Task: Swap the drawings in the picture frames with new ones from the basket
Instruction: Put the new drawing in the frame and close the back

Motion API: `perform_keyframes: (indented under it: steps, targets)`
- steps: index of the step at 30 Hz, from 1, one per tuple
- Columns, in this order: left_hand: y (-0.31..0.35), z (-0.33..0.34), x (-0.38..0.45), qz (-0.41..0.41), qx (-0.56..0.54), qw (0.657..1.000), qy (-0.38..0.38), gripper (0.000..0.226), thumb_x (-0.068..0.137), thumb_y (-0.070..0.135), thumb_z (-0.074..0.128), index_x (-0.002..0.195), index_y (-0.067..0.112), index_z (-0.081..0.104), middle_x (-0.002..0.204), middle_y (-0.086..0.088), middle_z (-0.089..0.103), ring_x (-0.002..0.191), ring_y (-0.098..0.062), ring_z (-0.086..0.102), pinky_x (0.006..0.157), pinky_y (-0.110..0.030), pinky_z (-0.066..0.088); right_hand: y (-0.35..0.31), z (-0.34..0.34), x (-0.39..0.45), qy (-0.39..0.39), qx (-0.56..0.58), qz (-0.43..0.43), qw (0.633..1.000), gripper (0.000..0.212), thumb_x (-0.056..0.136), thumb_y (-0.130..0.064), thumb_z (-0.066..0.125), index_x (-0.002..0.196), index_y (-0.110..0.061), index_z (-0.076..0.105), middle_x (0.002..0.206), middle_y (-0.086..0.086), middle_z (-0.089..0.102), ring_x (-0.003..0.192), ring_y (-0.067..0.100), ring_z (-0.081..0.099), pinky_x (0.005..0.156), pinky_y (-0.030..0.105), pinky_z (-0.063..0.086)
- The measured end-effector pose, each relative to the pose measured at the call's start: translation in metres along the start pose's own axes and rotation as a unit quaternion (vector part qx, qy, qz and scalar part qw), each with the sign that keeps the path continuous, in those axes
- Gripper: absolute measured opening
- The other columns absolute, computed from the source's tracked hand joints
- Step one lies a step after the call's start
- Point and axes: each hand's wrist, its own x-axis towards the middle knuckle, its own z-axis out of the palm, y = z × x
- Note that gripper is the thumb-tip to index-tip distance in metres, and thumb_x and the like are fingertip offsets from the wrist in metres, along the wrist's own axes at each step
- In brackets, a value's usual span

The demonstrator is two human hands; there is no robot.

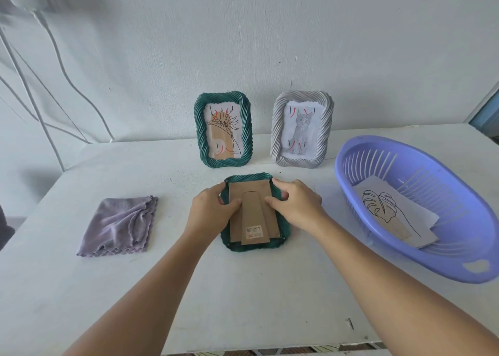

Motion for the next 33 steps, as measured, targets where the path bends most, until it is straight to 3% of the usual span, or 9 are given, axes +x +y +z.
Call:
perform_keyframes:
  steps: [4, 9, 13, 18, 22, 25, 30, 33]
  targets:
    - [-0.003, 0.003, 0.004, -0.026, -0.039, 0.999, -0.01, 0.048, 0.09, 0.037, 0.074, 0.134, 0.023, 0.064, 0.063, 0.01, 0.049, 0.062, -0.01, 0.049, 0.054, -0.028, 0.035, 0.0, 0.0, 0.0, 0.0, 0.0, 0.003, 1.0, 0.058, 0.092, -0.055, 0.064, 0.146, -0.044, 0.049, 0.091, -0.013, 0.047, 0.091, 0.01, 0.051, 0.101, 0.037, 0.039]
    - [-0.001, 0.006, 0.005, -0.044, -0.065, 0.997, -0.012, 0.049, 0.089, 0.033, 0.076, 0.136, 0.026, 0.064, 0.069, 0.012, 0.049, 0.065, -0.007, 0.048, 0.056, -0.024, 0.036, 0.001, 0.0, 0.001, -0.002, 0.005, 0.003, 1.0, 0.058, 0.091, -0.055, 0.064, 0.147, -0.045, 0.048, 0.091, -0.012, 0.048, 0.089, 0.011, 0.052, 0.099, 0.037, 0.04]
    - [-0.004, 0.005, 0.005, -0.067, -0.085, 0.994, -0.005, 0.038, 0.085, 0.037, 0.079, 0.12, 0.031, 0.064, 0.071, 0.007, 0.053, 0.064, -0.01, 0.053, 0.053, -0.025, 0.038, 0.002, 0.001, 0.002, 0.003, 0.009, 0.004, 1.0, 0.059, 0.09, -0.055, 0.065, 0.146, -0.044, 0.05, 0.087, -0.012, 0.05, 0.087, 0.01, 0.053, 0.094, 0.035, 0.04]
    - [-0.004, 0.002, 0.01, -0.066, -0.08, 0.994, -0.034, 0.057, 0.086, 0.037, 0.079, 0.139, 0.029, 0.059, 0.073, 0.005, 0.058, 0.069, -0.013, 0.058, 0.058, -0.028, 0.044, 0.003, 0.002, 0.003, 0.006, 0.014, 0.006, 1.0, 0.059, 0.089, -0.056, 0.066, 0.145, -0.045, 0.05, 0.085, -0.012, 0.051, 0.084, 0.008, 0.053, 0.093, 0.036, 0.041]
    - [-0.004, -0.001, 0.014, -0.068, -0.067, 0.994, -0.06, 0.068, 0.087, 0.038, 0.078, 0.149, 0.031, 0.05, 0.094, -0.007, 0.067, 0.072, -0.013, 0.053, 0.055, -0.025, 0.041, 0.003, 0.002, 0.003, 0.001, 0.013, 0.007, 1.0, 0.059, 0.089, -0.056, 0.066, 0.145, -0.045, 0.05, 0.086, -0.012, 0.051, 0.083, 0.007, 0.052, 0.094, 0.036, 0.041]
    - [-0.003, -0.002, 0.015, -0.071, -0.063, 0.993, -0.065, 0.069, 0.087, 0.038, 0.078, 0.149, 0.031, 0.05, 0.091, -0.007, 0.065, 0.068, -0.012, 0.051, 0.053, -0.025, 0.039, 0.003, 0.001, 0.003, -0.001, 0.015, 0.01, 1.0, 0.059, 0.089, -0.056, 0.066, 0.145, -0.045, 0.05, 0.085, -0.012, 0.051, 0.085, 0.009, 0.053, 0.096, 0.037, 0.041]
    - [-0.002, -0.003, 0.016, -0.07, -0.045, 0.994, -0.076, 0.068, 0.088, 0.039, 0.077, 0.15, 0.029, 0.05, 0.121, -0.015, 0.065, 0.069, -0.012, 0.049, 0.055, -0.025, 0.041, 0.004, 0.004, 0.004, 0.001, 0.015, 0.01, 1.0, 0.057, 0.09, -0.057, 0.065, 0.144, -0.048, 0.049, 0.087, -0.012, 0.049, 0.08, 0.004, 0.05, 0.093, 0.034, 0.037]
    - [-0.001, -0.004, 0.017, -0.077, -0.05, 0.992, -0.088, 0.069, 0.088, 0.038, 0.077, 0.151, 0.028, 0.049, 0.128, -0.016, 0.063, 0.094, -0.028, 0.064, 0.073, -0.038, 0.056, 0.004, 0.003, 0.004, -0.006, 0.01, 0.011, 1.0, 0.053, 0.091, -0.057, 0.063, 0.142, -0.051, 0.05, 0.089, -0.013, 0.048, 0.083, 0.006, 0.05, 0.09, 0.033, 0.034]
